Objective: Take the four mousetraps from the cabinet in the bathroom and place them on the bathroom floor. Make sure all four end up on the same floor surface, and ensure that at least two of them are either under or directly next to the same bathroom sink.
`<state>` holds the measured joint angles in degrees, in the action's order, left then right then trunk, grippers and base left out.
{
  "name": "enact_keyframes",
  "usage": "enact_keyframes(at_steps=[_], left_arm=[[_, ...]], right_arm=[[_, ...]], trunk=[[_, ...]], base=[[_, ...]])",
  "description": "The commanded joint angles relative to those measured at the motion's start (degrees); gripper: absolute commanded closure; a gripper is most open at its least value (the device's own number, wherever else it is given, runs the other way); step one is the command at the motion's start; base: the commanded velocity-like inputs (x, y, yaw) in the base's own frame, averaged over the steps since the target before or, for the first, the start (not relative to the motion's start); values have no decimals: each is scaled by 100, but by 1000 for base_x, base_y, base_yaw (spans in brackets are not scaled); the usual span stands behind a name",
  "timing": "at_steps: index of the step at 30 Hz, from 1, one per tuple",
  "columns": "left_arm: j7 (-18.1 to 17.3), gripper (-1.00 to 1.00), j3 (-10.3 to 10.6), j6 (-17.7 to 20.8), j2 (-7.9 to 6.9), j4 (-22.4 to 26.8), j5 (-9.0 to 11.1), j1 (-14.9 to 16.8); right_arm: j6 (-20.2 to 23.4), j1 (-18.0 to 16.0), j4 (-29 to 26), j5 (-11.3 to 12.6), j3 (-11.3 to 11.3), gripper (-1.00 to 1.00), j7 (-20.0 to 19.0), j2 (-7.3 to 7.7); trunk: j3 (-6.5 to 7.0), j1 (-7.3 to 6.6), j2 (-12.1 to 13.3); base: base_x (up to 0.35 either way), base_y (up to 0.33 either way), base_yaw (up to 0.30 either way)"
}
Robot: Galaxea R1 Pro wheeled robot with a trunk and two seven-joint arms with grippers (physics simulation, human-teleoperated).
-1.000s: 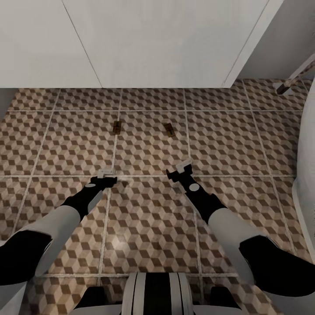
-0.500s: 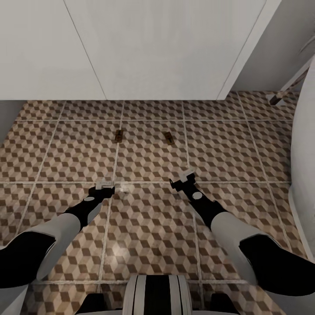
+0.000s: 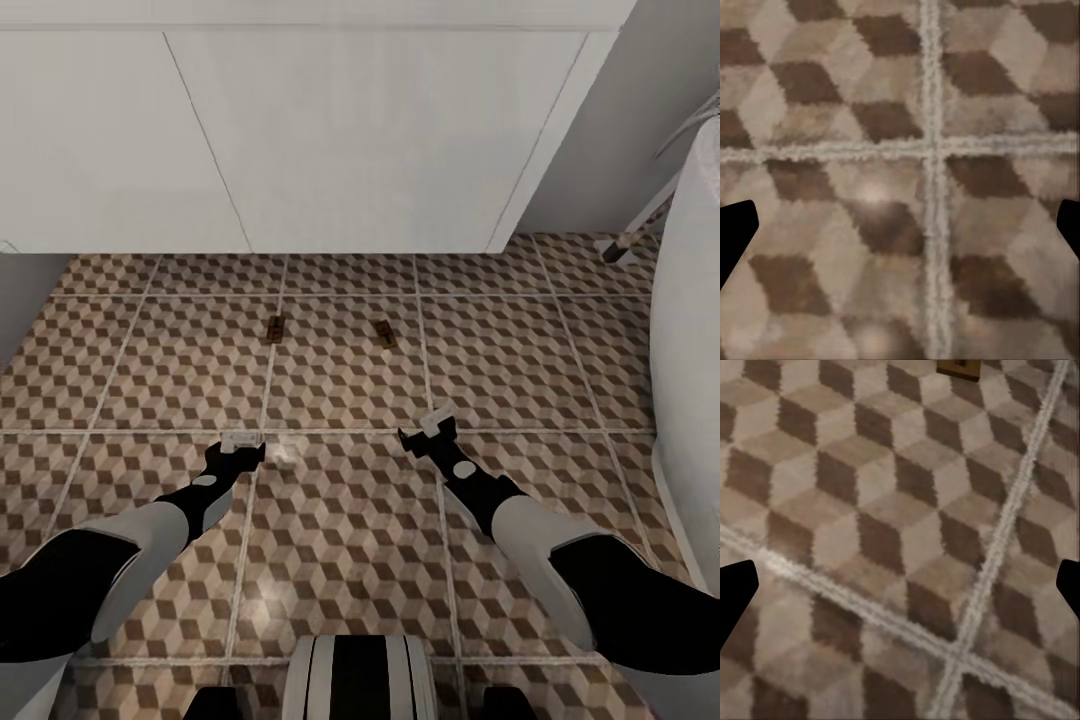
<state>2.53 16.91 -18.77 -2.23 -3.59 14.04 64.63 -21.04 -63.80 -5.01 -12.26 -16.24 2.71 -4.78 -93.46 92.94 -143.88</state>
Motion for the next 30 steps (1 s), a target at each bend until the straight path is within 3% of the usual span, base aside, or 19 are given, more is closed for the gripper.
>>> enact_keyframes(at_steps=[1, 15, 26, 30], left_arm=[[-3, -100, 49, -56, 5, -34, 38, -9], [-37, -100, 49, -382, 12, -82, 38, -356], [-35, -100, 49, -549, 31, -81, 38, -616], [-30, -100, 48, -591, 112, -81, 37, -704]], right_arm=[[-50, 1, 34, -41, -1, -100, 28, 3], [-438, 175, 202, 290, -2, -100, 26, 20], [-580, 261, 216, 338, -1, -100, 28, 21], [-590, 300, 219, 341, 2, -100, 28, 21]], trunk=[[20, -3, 0], [330, -39, 19], [574, -68, 34], [662, -78, 39]], base=[[0, 0, 0], [0, 0, 0], [0, 0, 0], [0, 0, 0]])
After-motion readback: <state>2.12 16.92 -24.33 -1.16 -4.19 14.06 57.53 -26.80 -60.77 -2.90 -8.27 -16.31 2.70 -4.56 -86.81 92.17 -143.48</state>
